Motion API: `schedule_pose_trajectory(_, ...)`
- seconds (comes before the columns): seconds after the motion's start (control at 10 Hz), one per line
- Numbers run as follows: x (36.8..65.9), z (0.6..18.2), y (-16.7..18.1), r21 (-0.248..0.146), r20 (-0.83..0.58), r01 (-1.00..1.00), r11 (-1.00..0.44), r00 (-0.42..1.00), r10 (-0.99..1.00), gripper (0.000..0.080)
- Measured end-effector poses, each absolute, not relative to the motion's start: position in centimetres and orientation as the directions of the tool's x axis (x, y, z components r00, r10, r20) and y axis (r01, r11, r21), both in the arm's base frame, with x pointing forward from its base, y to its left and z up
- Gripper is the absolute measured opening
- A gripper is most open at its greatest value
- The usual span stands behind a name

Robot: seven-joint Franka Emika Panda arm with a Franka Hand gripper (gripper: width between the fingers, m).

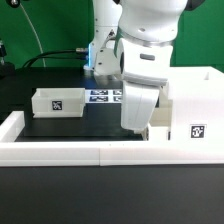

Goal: Assemble drawer

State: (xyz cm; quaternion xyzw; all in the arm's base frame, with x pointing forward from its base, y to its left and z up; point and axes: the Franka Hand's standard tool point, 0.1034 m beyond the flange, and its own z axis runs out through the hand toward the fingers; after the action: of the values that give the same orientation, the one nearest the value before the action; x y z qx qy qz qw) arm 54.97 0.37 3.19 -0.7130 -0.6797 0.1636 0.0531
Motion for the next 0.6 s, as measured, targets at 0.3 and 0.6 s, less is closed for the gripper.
schedule_pose_trajectory(0.3, 54.9, 3.1, 0.3, -0.301, -0.161, 0.951, -0.071, 0.023, 0.987, 0.0649)
schedule_pose_trajectory(0.6, 54.5, 3.4, 1.5, -0.296, -0.178, 0.948, -0.117, 0.066, 0.982, 0.0649)
